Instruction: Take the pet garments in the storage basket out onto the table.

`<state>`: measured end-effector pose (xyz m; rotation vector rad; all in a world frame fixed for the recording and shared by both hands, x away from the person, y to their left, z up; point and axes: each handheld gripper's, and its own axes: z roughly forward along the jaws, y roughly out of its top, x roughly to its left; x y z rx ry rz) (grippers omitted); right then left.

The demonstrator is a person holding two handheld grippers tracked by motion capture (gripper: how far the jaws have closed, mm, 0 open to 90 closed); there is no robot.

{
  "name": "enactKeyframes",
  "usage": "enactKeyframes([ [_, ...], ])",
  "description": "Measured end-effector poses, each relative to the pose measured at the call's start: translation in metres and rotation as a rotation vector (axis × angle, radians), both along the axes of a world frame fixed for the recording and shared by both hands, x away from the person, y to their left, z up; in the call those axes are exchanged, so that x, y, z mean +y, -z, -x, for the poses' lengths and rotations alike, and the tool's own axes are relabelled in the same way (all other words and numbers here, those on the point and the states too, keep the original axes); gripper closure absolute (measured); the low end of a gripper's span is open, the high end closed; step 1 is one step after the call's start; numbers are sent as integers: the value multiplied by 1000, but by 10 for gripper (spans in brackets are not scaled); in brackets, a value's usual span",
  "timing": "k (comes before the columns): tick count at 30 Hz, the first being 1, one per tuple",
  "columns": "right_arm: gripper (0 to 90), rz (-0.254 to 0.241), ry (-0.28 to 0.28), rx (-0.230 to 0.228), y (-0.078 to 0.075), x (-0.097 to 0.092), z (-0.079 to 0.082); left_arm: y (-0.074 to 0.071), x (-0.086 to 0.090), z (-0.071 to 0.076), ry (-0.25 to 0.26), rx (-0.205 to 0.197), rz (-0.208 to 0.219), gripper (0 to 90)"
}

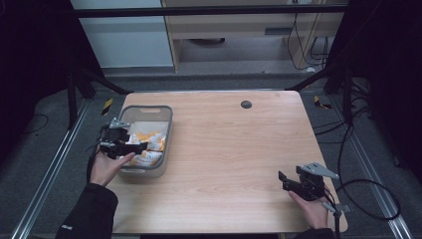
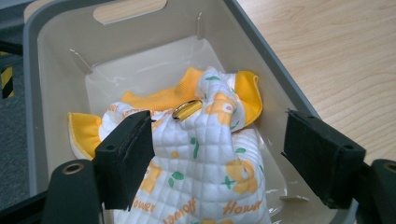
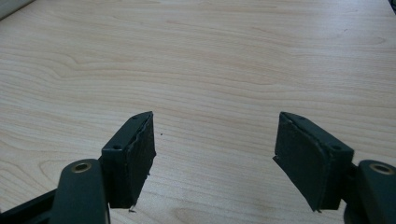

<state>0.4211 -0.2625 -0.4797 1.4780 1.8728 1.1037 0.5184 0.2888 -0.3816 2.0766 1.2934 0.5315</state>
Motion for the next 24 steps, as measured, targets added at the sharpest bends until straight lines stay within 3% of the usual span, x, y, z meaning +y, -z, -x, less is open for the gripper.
enactKeyframes([
  [6, 285, 3, -3, 3, 0, 0, 0, 0, -2, -5, 6, 23, -32, 255],
  [24, 285, 5, -10, 11, 2, 0, -1, 6, -4, -18, -6, 89, -50, 298],
])
